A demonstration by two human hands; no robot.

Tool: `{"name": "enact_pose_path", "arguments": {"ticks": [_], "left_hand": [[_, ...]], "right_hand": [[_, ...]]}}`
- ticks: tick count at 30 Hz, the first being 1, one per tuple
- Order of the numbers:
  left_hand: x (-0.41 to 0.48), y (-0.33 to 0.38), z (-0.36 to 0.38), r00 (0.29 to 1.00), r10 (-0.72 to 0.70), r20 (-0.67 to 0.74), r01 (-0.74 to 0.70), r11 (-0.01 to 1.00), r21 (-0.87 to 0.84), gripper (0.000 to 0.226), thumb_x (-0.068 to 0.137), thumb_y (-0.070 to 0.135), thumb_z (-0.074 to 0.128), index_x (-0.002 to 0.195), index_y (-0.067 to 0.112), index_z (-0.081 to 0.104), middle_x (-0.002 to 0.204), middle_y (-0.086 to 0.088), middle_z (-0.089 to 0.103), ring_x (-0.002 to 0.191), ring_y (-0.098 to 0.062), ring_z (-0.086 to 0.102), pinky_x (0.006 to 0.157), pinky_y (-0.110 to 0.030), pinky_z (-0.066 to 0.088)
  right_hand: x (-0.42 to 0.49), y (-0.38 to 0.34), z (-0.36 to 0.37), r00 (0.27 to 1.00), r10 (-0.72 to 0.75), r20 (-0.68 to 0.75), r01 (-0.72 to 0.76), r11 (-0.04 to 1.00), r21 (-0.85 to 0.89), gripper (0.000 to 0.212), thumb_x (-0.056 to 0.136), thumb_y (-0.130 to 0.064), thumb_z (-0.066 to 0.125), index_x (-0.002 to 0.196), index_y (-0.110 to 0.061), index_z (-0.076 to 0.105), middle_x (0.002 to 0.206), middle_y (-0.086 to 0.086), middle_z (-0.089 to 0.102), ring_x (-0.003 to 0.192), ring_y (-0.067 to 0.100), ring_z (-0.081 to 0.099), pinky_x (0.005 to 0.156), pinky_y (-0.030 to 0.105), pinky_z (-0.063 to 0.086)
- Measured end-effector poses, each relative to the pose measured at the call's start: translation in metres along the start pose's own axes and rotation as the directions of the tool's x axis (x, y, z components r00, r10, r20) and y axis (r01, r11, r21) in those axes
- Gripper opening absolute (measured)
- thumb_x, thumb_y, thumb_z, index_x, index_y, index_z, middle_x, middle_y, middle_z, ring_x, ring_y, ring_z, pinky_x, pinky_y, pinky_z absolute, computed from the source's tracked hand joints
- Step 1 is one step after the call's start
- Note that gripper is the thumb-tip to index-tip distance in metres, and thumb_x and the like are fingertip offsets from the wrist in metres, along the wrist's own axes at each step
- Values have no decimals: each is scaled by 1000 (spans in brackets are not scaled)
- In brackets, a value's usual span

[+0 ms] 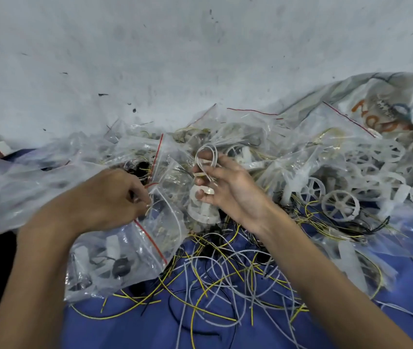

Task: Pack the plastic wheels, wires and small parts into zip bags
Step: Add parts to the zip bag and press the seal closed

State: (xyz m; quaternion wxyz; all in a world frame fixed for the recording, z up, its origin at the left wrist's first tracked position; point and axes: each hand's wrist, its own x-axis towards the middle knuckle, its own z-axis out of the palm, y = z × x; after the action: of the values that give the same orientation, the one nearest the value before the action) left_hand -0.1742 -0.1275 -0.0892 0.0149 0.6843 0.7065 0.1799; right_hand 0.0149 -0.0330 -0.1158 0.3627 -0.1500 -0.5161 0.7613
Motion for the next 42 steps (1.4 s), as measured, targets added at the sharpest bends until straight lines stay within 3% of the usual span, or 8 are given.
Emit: {"name": "enact_pose_path", "arguments": {"ticks": [10, 12, 15, 21, 26, 30, 34, 42], "left_hand": [[-6, 7, -8, 997, -28, -75, 28, 1000, 3, 17, 78, 16, 64, 87, 30, 63, 82, 20, 53, 75, 0, 50, 63, -15, 34], [-8, 9, -10, 994, -11, -112, 9, 1000, -18, 20, 75, 12, 67, 83, 29, 60, 71, 22, 48, 69, 5, 51, 57, -8, 33], [-7, 18, -6, 997, 50, -63, -54, 997, -50, 28, 73, 8, 67, 83, 34, 62, 63, 20, 43, 63, 11, 48, 56, -9, 34], [2, 29, 6, 989, 150, -1, -150, 989, 16, 29, 76, 12, 58, 95, 33, 63, 76, 21, 41, 72, 14, 39, 71, -20, 26], [2, 14, -2, 995, 88, -38, -89, 995, -40, 22, 71, 22, 63, 88, 35, 64, 89, 20, 54, 72, 5, 46, 68, -16, 33], [2, 8, -4, 998, 15, -55, -18, 998, -61, 25, 73, 12, 64, 87, 32, 65, 84, 25, 48, 61, 10, 46, 65, -19, 31], [1, 8, -5, 997, 19, -68, -24, 997, -67, 24, 73, 14, 61, 85, 35, 62, 72, 24, 43, 60, 10, 40, 60, -11, 29], [0, 10, -6, 999, 1, -41, -5, 995, -101, 25, 77, 10, 62, 91, 30, 65, 63, 18, 36, 58, 10, 40, 58, -6, 30]], "right_hand": [[-6, 30, 23, 984, -16, 175, 82, 923, -376, 14, 91, -1, 53, 97, -13, 57, 82, -2, 69, 68, 9, 62, 62, 19, 50], [-2, 45, 36, 963, 0, 269, 237, 468, -851, 6, 91, -7, 54, 95, -8, 58, 81, 5, 65, 69, 13, 58, 62, 23, 44], [8, 58, 56, 944, 221, 246, 285, -166, -944, 25, 89, -16, 56, 109, 0, 56, 109, 19, 59, 98, 31, 58, 75, 33, 44], [2, 47, 62, 986, 143, 90, 57, 215, -975, 28, 97, -3, 37, 121, 1, 51, 123, 25, 51, 121, 35, 44, 76, 23, 29], [-8, 16, 41, 890, 274, 364, 345, 117, -931, 33, 90, -8, 57, 121, 4, 55, 124, 17, 59, 108, 24, 56, 83, 13, 40], [-49, -33, -49, 973, 190, 129, 110, 109, -988, 13, 85, -13, 61, 82, -17, 73, 72, -12, 70, 61, -1, 64, 57, 10, 46], [-68, -42, -154, 858, -151, -492, -489, -535, -689, 14, 81, -25, 57, 81, -13, 66, 85, 7, 64, 81, 25, 62, 68, 33, 51], [-65, -52, -182, 884, -255, -390, -438, -165, -884, 13, 84, -12, 65, 72, -15, 66, 69, 1, 64, 64, 13, 57, 59, 23, 46]]}}
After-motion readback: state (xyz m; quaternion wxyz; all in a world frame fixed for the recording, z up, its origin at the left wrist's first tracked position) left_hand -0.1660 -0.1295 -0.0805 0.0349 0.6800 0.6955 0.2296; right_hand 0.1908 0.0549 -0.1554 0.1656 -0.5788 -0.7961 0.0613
